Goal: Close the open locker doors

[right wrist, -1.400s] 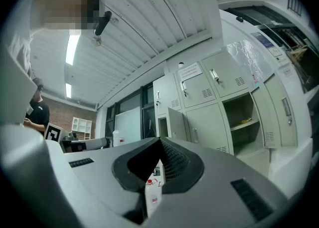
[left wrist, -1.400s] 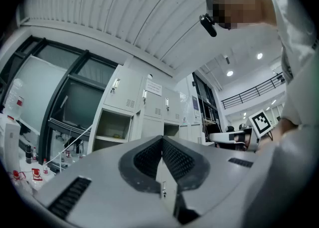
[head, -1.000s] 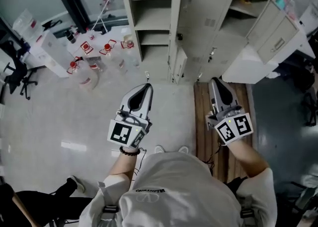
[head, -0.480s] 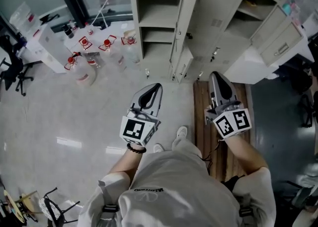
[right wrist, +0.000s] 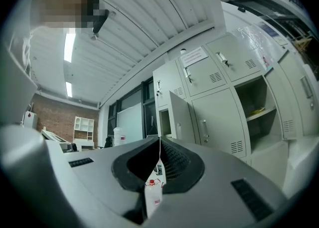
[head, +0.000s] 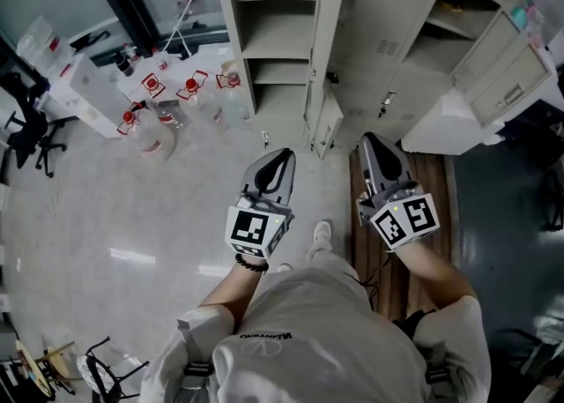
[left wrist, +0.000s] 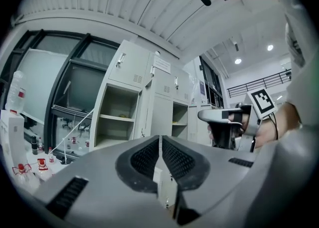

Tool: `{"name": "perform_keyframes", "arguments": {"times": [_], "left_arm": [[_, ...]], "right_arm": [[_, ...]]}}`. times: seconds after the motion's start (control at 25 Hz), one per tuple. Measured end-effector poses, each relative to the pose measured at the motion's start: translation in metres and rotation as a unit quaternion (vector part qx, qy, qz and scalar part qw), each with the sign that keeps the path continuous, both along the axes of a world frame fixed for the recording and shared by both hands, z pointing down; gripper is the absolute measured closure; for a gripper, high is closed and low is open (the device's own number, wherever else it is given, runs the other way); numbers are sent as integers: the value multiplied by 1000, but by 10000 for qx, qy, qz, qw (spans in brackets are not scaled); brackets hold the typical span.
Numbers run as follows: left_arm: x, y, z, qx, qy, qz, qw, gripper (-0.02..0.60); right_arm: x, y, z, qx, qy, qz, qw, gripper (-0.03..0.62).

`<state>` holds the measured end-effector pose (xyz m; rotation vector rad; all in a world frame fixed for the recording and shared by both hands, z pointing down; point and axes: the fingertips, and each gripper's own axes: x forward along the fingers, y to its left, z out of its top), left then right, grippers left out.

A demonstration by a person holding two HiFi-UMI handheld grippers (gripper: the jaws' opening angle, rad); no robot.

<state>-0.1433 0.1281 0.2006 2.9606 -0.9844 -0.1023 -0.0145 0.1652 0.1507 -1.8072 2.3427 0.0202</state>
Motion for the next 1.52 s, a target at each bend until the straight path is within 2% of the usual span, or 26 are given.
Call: {"name": "perform_keyframes", "arguments": {"times": [0.36,0.6,0.8,1.0,1.32,1.4,1.52], "left_arm": [[74,-63,14,3,-339,-277,9990,572],[112,-101,29,-143,-562,-667,9961,514],[124,-128,42,-221,-747,-1074,9912,493],[130,-148,56,-293,-914,-1306,9868,461],[142,-174,83,-549,-1083,-1397,9827,445],[140,-176,85,-530,-1080,-1358,9834,484],[134,-179,85,-470,-1019,-1212,9863,491]], "right_arm": [[41,-62,7,-18,16,-532,9986,579],[65,-99,17,-95,3,-993,9950,579],[66,-121,26,-172,30,-1441,9894,579],[62,-137,33,-226,15,-1684,9855,580],[63,-158,28,-173,-11,-1705,9852,579],[57,-164,23,-144,-22,-1816,9833,579],[42,-176,16,-104,-18,-2107,9775,572]]}}
